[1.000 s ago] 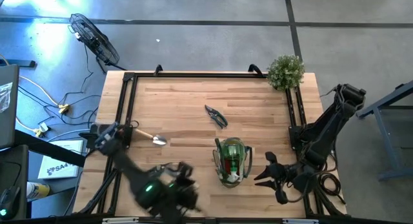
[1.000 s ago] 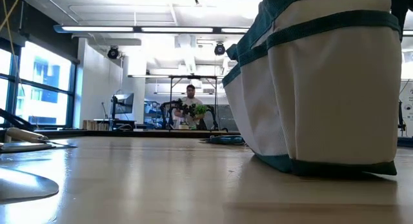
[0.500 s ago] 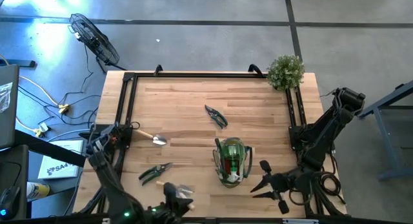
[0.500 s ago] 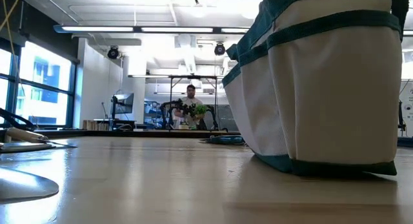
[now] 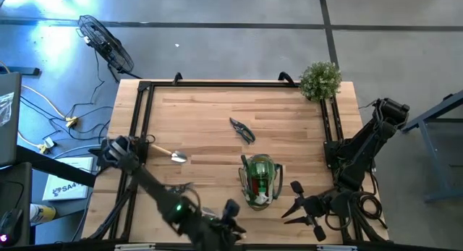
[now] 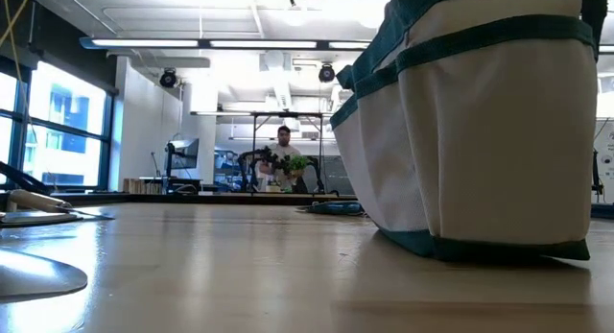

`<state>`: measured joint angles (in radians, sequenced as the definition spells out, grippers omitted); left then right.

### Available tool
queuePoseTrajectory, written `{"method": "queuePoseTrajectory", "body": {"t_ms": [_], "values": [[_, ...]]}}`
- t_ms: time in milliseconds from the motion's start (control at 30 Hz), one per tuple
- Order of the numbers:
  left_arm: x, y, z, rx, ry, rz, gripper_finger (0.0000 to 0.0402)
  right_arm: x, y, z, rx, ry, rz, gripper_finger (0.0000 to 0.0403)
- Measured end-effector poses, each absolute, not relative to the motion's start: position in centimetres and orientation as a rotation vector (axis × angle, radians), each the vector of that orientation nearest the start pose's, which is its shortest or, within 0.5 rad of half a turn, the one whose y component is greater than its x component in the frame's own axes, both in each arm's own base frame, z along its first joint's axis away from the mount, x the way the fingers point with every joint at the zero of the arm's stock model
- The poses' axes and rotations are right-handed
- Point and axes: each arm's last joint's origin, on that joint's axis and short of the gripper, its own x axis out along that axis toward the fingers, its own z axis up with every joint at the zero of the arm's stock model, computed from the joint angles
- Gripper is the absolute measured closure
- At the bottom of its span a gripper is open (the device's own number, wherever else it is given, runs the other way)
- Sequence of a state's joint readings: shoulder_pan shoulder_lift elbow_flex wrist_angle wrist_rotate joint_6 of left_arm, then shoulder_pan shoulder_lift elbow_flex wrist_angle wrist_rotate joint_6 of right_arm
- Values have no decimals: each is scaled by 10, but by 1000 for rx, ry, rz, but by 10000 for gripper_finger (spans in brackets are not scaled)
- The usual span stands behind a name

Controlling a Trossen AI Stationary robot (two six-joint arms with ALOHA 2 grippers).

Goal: Pick & Place Garden tools in Gardening bag
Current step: Put the top right brown trowel into the gardening bag

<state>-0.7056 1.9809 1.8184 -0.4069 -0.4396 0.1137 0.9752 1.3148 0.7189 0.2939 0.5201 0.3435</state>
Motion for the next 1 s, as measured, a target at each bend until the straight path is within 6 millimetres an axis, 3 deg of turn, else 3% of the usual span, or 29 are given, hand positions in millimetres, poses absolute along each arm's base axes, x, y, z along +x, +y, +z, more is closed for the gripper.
{"method": "queuePoseTrajectory", "body": {"t_ms": [133, 267, 367, 467, 600, 767, 900, 1000], "values": [[376, -263, 320, 421, 375, -369, 339, 168, 222, 242, 121, 307, 408, 330], [390, -245, 322, 416, 363, -346, 339, 168, 223, 243, 146, 307, 416, 330], [386, -239, 332, 437, 345, -293, 339, 167, 224, 244, 168, 310, 455, 330], [373, -231, 356, 447, 300, -134, 339, 167, 225, 244, 172, 316, 477, 330], [335, -219, 397, 463, 274, 27, 339, 167, 225, 245, 179, 311, 486, 330], [254, -228, 429, 509, 295, 186, 339, 164, 227, 245, 186, 312, 497, 330], [194, -228, 430, 501, 265, 328, 339, 164, 227, 246, 187, 309, 499, 330], [160, -217, 407, 463, 199, 417, 339, 164, 228, 247, 200, 295, 500, 330]]}}
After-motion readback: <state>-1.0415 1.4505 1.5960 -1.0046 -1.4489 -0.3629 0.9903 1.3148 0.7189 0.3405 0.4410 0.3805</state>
